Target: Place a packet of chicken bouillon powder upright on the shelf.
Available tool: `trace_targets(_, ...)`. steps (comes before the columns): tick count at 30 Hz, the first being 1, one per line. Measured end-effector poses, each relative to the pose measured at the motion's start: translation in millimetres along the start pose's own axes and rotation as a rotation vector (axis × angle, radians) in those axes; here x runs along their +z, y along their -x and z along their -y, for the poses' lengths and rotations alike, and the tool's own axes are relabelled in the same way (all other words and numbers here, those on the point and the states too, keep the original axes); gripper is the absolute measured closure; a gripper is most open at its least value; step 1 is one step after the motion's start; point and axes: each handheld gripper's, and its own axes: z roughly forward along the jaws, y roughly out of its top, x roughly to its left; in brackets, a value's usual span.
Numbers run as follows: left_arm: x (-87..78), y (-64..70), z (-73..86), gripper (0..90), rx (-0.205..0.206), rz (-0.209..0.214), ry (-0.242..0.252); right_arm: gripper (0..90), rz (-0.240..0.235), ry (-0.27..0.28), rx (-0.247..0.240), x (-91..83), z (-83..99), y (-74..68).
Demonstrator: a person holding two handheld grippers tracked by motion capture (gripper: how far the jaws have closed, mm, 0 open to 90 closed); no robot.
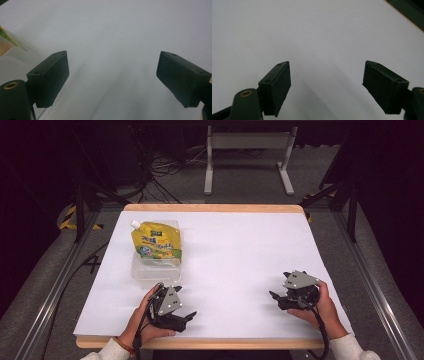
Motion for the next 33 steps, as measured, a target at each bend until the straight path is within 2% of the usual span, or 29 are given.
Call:
trace_targets(8,0.9,0.1,3.1,10.3,-0.005,0.010,-0.001,19.1,0.020,0.013,0.044,-15.1,27.5,2.6)
trace_targets(10,1.0,0.0,3.4,10.1,-0.008,0.014,0.001,18.9,0.023,0.011,0.057,-16.4,31.0,2.9)
trace_targets(14,0.1,-1.4,4.8,9.8,-0.006,0.025,0.008,17.8,0.040,-0.006,0.083,-21.4,49.7,2.3)
trace_targets(20,-0.3,-5.0,7.8,9.2,-0.002,0.034,0.006,17.3,0.053,0.015,0.151,-34.3,71.0,3.7)
trace_targets(27,1.4,-6.8,10.4,8.8,-0.010,0.044,-0.001,17.0,0.077,0.016,0.199,-42.6,83.2,5.0)
trace_targets(28,2.9,-7.2,11.3,8.7,-0.013,0.047,-0.007,16.8,0.083,0.031,0.215,-45.2,84.8,5.4)
trace_targets(31,4.1,-7.7,11.9,8.7,-0.014,0.043,-0.009,16.5,0.082,0.029,0.209,-44.1,84.5,4.5)
trace_targets(33,4.3,-8.5,12.6,8.7,-0.031,0.043,0.002,16.4,0.083,0.026,0.199,-42.9,83.1,3.0)
